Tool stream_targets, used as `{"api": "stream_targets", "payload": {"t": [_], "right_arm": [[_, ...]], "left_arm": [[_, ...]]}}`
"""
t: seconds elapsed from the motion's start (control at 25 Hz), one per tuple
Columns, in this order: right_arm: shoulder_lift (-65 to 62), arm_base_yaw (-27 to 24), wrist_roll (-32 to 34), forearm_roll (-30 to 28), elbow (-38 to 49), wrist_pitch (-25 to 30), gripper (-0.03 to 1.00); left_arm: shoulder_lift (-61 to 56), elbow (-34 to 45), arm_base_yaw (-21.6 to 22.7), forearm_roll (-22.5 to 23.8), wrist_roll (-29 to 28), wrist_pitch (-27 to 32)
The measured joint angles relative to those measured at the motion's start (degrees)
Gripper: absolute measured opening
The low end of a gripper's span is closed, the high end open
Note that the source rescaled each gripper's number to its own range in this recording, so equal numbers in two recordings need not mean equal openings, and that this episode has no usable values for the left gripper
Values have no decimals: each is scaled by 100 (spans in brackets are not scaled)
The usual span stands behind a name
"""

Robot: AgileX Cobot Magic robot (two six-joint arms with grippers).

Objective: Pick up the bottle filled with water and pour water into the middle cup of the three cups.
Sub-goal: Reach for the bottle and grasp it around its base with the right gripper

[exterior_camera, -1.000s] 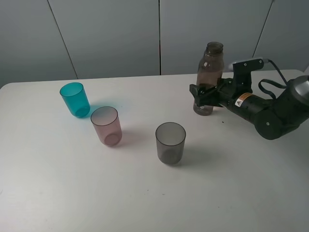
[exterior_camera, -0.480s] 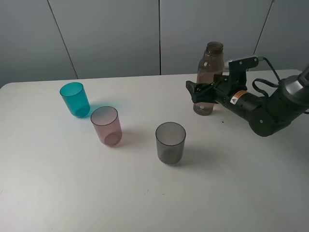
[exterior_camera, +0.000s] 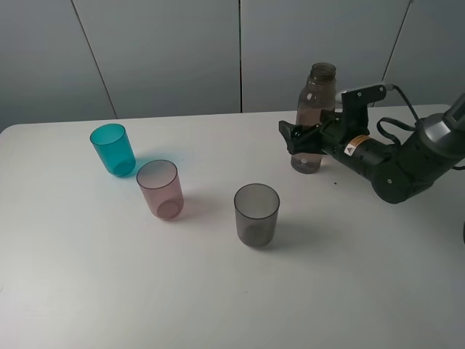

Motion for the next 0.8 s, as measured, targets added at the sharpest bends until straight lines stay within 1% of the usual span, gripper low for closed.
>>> {"api": "stream_targets", "payload": {"t": [0.2, 0.4, 0.8], "right_arm": [[63, 0, -4, 0, 0, -71, 100], [63, 0, -14, 19, 0, -331, 100], [63, 0, -14, 19, 0, -356, 100]], "left_arm": [[0, 0, 0, 0, 0, 0], [0, 0, 0, 0, 0, 0], [0, 0, 0, 0, 0, 0]]}}
